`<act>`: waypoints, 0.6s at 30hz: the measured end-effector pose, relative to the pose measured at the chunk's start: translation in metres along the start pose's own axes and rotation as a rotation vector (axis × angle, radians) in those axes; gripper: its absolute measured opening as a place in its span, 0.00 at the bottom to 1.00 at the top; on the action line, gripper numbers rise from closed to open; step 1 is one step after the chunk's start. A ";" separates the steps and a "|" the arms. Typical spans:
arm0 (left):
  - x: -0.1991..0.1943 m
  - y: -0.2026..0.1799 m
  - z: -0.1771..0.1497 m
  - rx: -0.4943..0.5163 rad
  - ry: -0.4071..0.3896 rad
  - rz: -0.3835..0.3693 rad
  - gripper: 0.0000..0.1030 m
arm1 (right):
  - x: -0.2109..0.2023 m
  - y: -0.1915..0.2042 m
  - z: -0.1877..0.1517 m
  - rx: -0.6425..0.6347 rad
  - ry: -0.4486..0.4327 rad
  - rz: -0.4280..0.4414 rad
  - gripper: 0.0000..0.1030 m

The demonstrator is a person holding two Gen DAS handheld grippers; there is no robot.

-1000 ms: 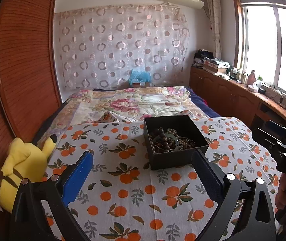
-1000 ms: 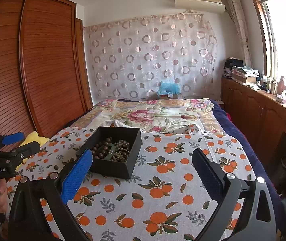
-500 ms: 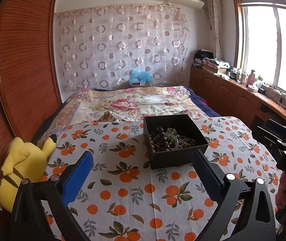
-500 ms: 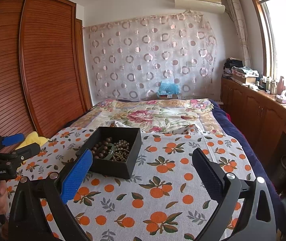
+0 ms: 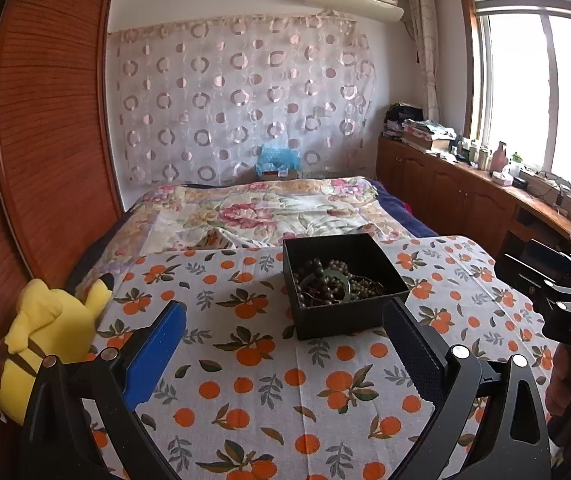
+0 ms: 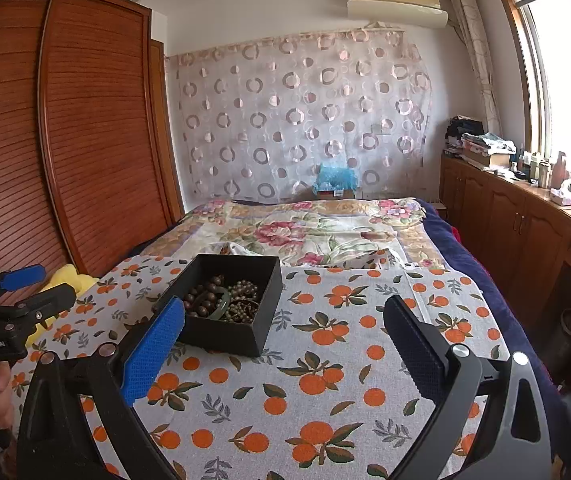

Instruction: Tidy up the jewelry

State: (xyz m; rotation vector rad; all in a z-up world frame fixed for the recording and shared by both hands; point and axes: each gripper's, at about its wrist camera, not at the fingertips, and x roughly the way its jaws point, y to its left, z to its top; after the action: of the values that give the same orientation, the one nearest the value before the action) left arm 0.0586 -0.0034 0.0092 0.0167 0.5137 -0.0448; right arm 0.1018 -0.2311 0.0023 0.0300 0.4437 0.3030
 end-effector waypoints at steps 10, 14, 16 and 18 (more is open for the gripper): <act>-0.002 -0.001 0.001 0.000 -0.007 -0.003 0.92 | 0.000 0.000 -0.001 0.000 -0.002 0.000 0.97; -0.001 -0.001 0.000 0.000 -0.005 -0.002 0.92 | 0.000 0.000 -0.001 0.000 -0.001 -0.001 0.97; -0.001 -0.001 0.000 -0.001 -0.005 -0.002 0.92 | 0.000 0.000 -0.001 0.000 0.000 0.000 0.97; -0.001 -0.001 0.000 -0.001 -0.005 -0.002 0.92 | 0.000 0.000 -0.001 0.001 -0.001 0.000 0.97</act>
State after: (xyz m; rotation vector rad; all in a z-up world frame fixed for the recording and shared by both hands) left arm 0.0574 -0.0042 0.0099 0.0149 0.5086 -0.0464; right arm 0.1018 -0.2313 0.0012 0.0312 0.4430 0.3028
